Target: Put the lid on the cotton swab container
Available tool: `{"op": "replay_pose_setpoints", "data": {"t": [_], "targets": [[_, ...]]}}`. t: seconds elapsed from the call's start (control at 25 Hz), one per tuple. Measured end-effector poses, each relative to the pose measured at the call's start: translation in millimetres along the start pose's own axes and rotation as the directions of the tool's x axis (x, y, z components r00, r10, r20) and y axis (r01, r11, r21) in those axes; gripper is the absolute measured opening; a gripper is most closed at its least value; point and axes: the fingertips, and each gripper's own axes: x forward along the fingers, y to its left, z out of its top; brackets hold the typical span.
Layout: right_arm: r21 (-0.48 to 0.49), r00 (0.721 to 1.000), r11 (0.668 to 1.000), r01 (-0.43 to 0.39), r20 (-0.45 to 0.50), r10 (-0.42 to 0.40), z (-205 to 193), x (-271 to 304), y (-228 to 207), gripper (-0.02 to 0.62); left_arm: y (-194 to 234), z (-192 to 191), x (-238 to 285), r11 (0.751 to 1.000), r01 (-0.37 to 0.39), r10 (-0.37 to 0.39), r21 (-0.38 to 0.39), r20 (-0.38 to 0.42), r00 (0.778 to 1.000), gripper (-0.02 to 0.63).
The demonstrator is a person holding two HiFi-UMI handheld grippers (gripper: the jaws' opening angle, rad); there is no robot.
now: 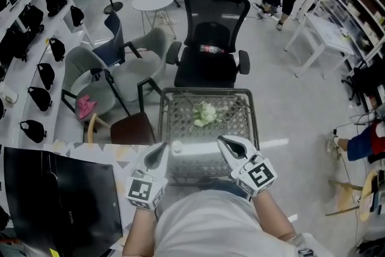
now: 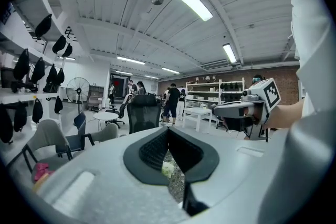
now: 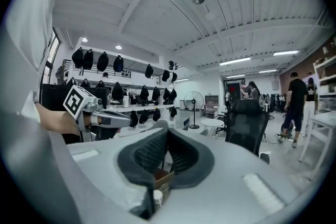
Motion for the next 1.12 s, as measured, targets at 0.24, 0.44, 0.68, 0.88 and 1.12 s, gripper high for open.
{"op": "replay_pose_setpoints", "data": {"t": [0.24, 0.44, 0.68, 0.88, 1.12], "targets": [[-0.004, 1.000, 1.000, -0.005, 0.009, 0.005, 1, -3, 8, 0.003, -5, -1, -4, 1.000, 0.010, -0.010, 0.009, -0.002, 1.000, 0.009], [-0.011, 1.000, 1.000, 0.003, 0.004, -0.003, 1, -4, 10, 0.003, -6, -1, -4, 1.000, 0.014, -0.014, 0.016, -0.010, 1.000, 0.009], [0.003, 1.000, 1.000, 0.017, -0.013, -0.017, -5, -5, 8, 0.003, -4, -3, 0, 1.000, 0.023, -0.023, 0.021, -0.020, 1.000, 0.009], [0.012, 1.000, 1.000, 0.020, -0.016, -0.020, -8, -3, 6, 0.003, -4, -7, 5, 0.999, 0.032, -0.031, 0.026, -0.030, 0.999, 0.009], [0.009, 1.000, 1.000, 0.020, -0.024, -0.019, -14, 0, 0, 0.003, -2, -12, 11, 0.999, 0.032, -0.031, 0.029, -0.043, 0.999, 0.009]]}}
